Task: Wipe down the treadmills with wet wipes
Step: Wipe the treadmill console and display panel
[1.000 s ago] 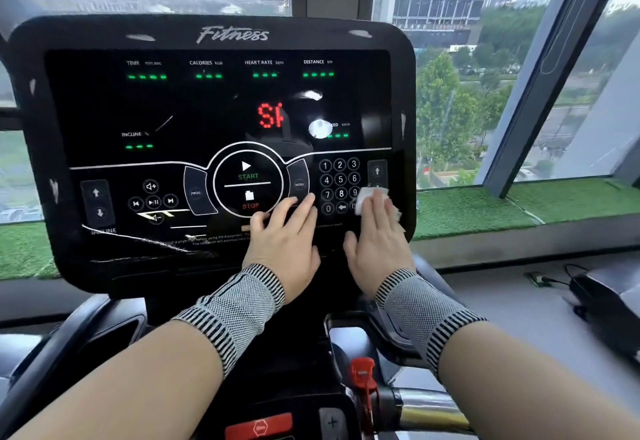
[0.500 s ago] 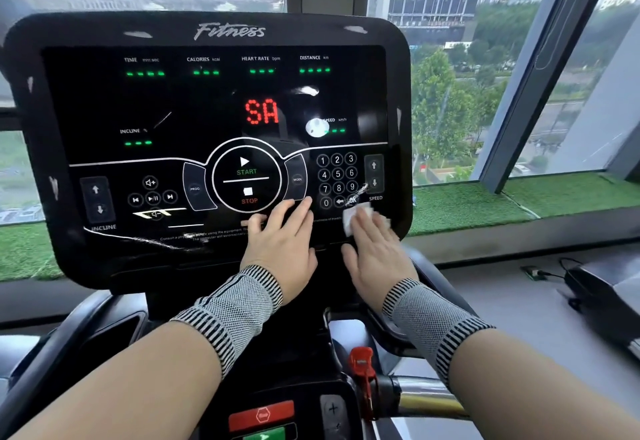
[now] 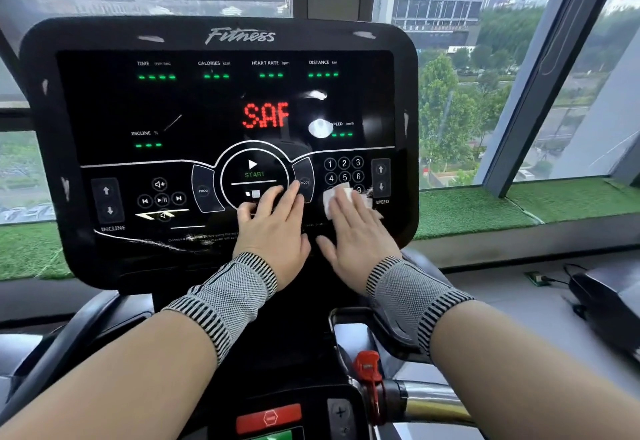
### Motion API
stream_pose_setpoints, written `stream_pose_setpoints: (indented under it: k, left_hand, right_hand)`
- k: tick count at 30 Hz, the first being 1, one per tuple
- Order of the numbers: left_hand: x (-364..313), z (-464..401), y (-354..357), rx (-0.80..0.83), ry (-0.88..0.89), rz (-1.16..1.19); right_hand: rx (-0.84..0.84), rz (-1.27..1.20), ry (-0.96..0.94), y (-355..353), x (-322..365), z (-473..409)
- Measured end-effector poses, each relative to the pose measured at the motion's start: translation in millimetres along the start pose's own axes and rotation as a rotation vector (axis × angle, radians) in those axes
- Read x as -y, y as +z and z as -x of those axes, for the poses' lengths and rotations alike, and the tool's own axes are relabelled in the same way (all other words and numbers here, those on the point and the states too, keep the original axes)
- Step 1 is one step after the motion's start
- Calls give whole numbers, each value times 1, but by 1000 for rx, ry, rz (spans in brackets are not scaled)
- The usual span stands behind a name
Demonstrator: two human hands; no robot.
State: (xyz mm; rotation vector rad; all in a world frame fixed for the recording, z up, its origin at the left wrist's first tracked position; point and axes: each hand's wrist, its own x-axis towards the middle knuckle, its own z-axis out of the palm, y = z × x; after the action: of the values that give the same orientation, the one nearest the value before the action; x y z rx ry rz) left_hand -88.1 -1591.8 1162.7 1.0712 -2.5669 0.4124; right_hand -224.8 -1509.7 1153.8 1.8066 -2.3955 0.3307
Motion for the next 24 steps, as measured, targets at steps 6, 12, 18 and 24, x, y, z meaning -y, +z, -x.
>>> stream_pose_setpoints:
  k: [6,12,18,24]
  left_hand:
    - [10,0,-2,-31,-13,8]
    - [15,0,0,-57,-17,3]
    - [22,1,1,-78,-24,19]
    - [27,4,2,-63,-32,12]
  right_hand:
    - [-104,-25,30,-11,10,-18]
    - [-185,-136,147,-22,21,-35]
    - [-200,-134,125,-26,28,-39]
    - [-157,-70,-15,-23,34,-40]
